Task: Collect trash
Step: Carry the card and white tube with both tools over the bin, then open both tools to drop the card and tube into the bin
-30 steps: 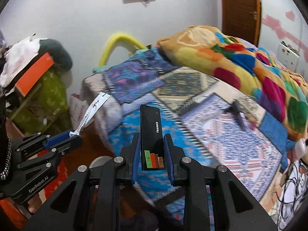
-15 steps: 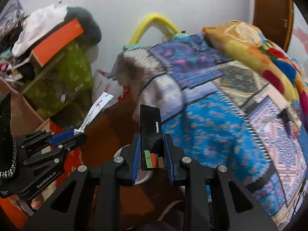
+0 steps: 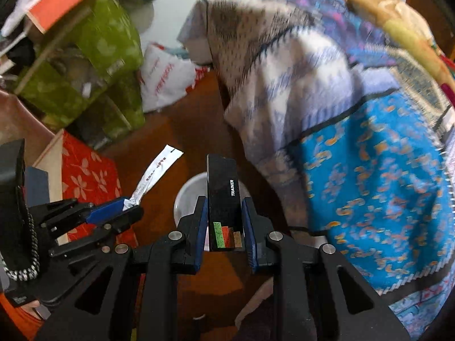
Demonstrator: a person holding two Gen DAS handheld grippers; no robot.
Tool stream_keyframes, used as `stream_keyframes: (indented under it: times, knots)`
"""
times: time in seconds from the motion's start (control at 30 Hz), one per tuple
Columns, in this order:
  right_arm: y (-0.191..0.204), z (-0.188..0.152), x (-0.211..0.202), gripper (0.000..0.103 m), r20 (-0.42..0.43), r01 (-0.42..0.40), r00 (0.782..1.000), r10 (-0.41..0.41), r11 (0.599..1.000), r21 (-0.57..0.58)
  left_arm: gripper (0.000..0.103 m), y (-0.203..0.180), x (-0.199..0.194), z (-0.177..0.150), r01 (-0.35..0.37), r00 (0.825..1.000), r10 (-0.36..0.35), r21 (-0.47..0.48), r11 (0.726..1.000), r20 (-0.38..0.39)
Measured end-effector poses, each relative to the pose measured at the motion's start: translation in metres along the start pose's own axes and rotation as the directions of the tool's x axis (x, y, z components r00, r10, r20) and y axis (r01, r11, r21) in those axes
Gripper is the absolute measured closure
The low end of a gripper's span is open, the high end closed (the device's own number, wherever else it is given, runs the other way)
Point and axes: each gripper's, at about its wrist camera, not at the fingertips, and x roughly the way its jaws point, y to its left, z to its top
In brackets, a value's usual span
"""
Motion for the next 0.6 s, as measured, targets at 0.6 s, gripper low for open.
stream_keyframes:
  times: [0.6]
  knots:
    - [-0.005, 0.011, 0.026, 0.071, -0.093, -0.078, 0.992, 0.081, 0.996, 0.036, 0.068, 0.004, 0.016, 0.011, 0.021, 1.000, -0.020, -0.016, 1.000, 0.003]
